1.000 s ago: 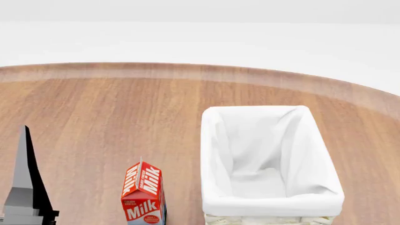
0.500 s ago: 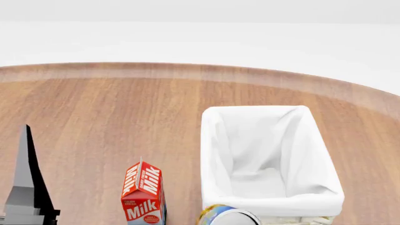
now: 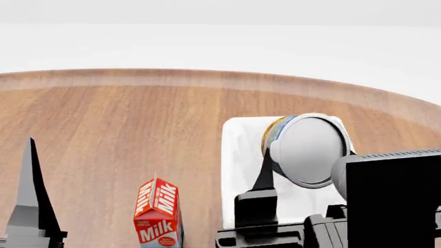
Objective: Pick up the alphabet soup and the tomato sauce, and put them in the basket.
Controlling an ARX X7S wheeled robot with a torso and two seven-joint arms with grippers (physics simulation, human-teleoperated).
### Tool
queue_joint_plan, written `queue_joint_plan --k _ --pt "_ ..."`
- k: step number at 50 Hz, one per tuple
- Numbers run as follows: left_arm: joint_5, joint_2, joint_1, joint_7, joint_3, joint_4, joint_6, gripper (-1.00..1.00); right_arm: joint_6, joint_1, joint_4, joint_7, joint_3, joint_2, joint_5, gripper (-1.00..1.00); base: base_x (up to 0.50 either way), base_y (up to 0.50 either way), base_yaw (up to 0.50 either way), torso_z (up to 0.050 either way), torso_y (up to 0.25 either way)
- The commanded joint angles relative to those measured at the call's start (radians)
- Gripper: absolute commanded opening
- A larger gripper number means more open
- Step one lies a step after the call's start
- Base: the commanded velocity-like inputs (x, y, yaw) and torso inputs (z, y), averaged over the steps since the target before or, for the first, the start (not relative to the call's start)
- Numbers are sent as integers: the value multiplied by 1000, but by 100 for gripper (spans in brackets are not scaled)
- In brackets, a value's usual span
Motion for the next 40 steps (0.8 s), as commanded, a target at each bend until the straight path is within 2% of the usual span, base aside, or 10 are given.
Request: queue_joint_plan --k 1,7,21,40 --pt "-6 -3 -2 -2 -2 3 -5 100 9 74 177 -98 66 -51 178 -100 0 0 0 0 0" --pt "-9 -5 -3 -3 -3 0 -1 100 5 43 319 -177 98 -91 277 -100 0 0 0 0 0" --pt "-9 -4 -6 -7 5 -16 12 100 -39 -183 722 -362 161 -235 437 -100 0 0 0 0 1" --pt "-18 -11 6 -12 -1 -19 30 100 11 -363 985 -487 199 -374 553 -100 0 0 0 0 1"
